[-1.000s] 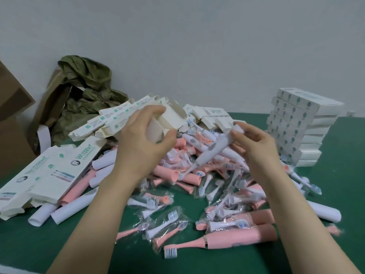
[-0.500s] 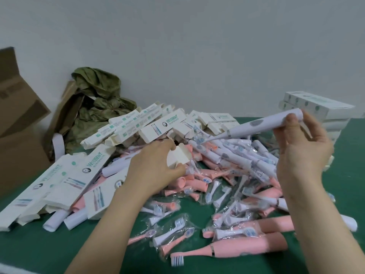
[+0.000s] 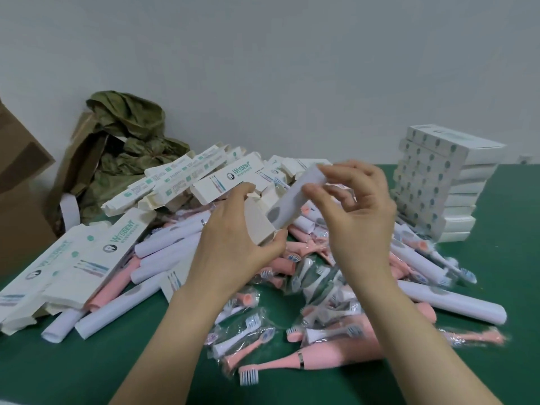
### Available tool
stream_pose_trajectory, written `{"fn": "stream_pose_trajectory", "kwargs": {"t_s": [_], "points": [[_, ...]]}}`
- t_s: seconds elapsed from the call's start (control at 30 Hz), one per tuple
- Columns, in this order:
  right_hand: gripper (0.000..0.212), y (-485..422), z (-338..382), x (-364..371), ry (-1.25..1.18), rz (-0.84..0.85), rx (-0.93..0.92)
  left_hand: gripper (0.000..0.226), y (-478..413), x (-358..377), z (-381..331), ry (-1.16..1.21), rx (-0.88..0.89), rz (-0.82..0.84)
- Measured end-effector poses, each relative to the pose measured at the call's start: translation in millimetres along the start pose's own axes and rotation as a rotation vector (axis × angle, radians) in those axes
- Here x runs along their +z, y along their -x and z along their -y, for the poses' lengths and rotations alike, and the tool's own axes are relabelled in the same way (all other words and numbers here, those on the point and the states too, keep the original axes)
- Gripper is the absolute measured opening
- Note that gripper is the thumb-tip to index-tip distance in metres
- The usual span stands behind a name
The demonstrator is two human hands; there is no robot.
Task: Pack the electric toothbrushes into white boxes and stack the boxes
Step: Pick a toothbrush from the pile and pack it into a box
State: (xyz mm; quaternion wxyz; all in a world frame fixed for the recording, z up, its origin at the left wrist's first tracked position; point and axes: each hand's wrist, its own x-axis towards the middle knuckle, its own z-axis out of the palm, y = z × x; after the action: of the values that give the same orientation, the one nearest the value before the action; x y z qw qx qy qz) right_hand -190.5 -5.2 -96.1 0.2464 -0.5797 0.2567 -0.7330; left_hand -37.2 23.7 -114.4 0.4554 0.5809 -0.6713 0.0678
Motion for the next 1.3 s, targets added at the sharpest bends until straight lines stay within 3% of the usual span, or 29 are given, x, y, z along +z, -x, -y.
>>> {"fn": "stream_pose_trajectory", "kwargs": {"t_s": [0.13,0.3,0.37,0.5,0.57,0.63,0.83,1.0,1.2,1.3], "points": [[0.021,4,-3,5,0.242,0.071,-0.101,0.058,-1,-3,1,0.03,0.021,-0.101],[0.007,13,-8,9,0.435,0.415,-0.142,0.069,-8,0,-5,0.045,-0.014,-0.105],[0.008,7,-8,2,0.415,0.467,-0.058,0.069,-7,-3,-1,0.026,-0.013,-0.11],[0.013,-22,-12,-24,0.357,0.276,0.234,0.067,-6,-20,17,0.031,-0.113,-0.23],[0.014,-29,-21,-38,0.51,0.346,0.398,0.068,-7,-26,21,0.08,-0.181,-0.326],[0.016,-32,-31,-45,0.646,0.52,0.499,0.072,-10,-27,24,0.099,-0.229,-0.427],[0.023,-32,-63,1,0.895,0.841,0.482,0.069,-15,-19,31,0.06,-0.239,-0.451],[0.025,-24,-94,43,0.962,0.941,0.481,0.072,-10,-10,26,0.107,-0.153,-0.326],[0.027,-18,-91,40,0.825,0.805,0.52,0.072,5,4,12,-0.047,0.049,-0.114],[0.027,-28,-66,23,0.627,0.413,0.43,0.07,7,6,10,-0.074,0.098,-0.111]]}}
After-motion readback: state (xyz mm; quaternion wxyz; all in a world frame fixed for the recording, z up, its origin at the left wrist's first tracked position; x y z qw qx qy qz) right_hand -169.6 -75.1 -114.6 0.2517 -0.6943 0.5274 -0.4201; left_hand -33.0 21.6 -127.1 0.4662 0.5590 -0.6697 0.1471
